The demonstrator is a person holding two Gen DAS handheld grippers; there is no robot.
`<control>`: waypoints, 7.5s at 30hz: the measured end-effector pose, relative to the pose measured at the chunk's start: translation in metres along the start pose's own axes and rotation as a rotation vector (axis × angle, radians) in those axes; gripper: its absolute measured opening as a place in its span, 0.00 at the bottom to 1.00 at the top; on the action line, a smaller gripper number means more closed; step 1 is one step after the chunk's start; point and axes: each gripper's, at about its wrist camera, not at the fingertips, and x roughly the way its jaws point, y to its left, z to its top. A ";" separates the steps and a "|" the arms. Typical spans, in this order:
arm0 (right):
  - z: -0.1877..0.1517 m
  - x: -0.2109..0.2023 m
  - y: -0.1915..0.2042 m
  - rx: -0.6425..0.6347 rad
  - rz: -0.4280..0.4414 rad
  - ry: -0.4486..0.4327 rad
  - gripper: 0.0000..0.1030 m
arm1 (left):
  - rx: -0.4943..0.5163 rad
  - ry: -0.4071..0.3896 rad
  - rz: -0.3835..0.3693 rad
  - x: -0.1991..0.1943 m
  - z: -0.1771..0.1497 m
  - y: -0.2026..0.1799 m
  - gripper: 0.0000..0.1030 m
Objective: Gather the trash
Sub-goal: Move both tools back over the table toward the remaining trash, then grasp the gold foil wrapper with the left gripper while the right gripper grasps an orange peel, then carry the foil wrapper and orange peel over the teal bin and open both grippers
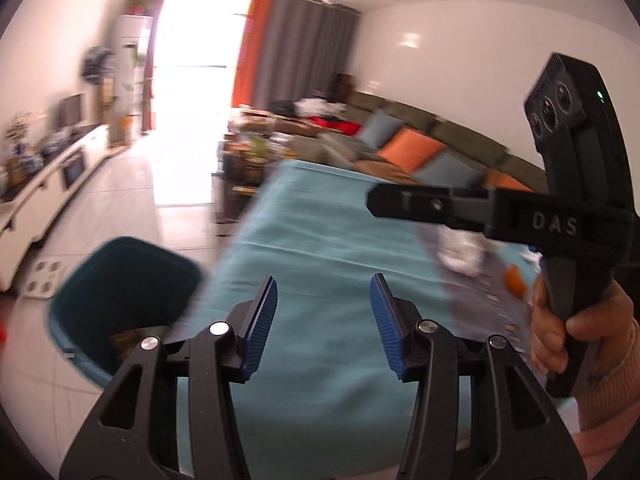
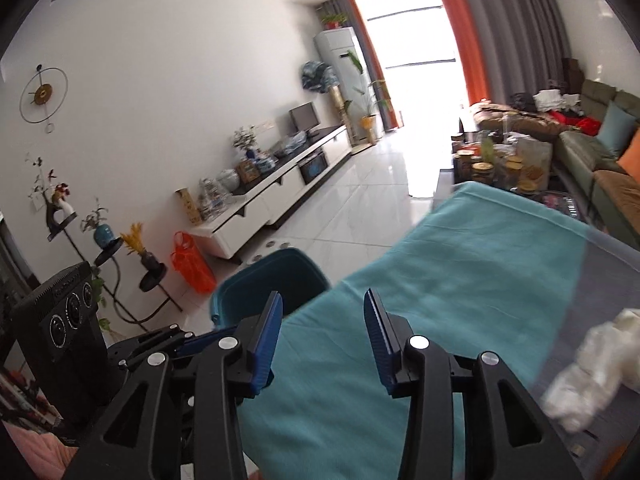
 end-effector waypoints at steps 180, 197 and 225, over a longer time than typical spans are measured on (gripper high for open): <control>0.001 0.089 0.052 -0.102 0.221 0.159 0.13 | -0.224 -0.045 0.267 -0.087 0.012 0.090 0.01; 0.011 0.110 0.063 -0.107 0.226 0.181 0.13 | -0.230 -0.039 0.307 -0.077 0.015 0.099 0.01; 0.017 0.146 0.075 -0.101 0.229 0.230 0.13 | -0.274 -0.012 0.353 -0.049 0.015 0.128 0.01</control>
